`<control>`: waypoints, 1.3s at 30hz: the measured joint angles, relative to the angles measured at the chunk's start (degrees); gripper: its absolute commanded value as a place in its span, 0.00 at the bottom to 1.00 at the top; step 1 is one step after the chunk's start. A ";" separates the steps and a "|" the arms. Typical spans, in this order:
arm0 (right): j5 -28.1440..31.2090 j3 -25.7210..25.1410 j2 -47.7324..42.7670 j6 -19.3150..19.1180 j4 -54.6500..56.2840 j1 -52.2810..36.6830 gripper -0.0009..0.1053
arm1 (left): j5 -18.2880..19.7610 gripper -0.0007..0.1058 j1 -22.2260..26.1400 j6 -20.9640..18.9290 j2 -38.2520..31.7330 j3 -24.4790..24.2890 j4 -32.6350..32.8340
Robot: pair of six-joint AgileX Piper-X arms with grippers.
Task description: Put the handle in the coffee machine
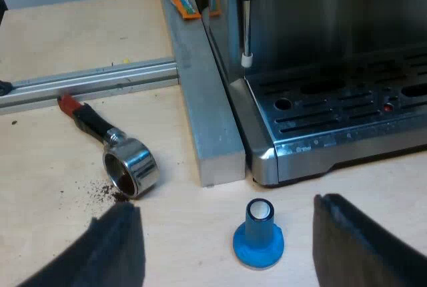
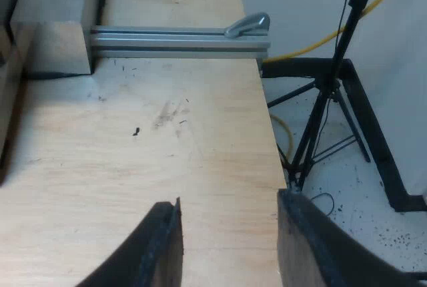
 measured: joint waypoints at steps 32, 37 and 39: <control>-4.18 20.19 0.00 4.76 -17.16 0.00 0.36 | 0.00 0.53 0.00 2.57 0.00 14.04 -13.20; -4.18 21.45 0.00 4.76 -16.82 0.00 0.36 | 0.00 0.53 0.00 2.57 0.00 14.04 -13.20; -4.18 22.11 0.00 4.76 -16.77 0.00 0.36 | 0.00 0.53 0.00 2.57 0.00 14.04 -13.20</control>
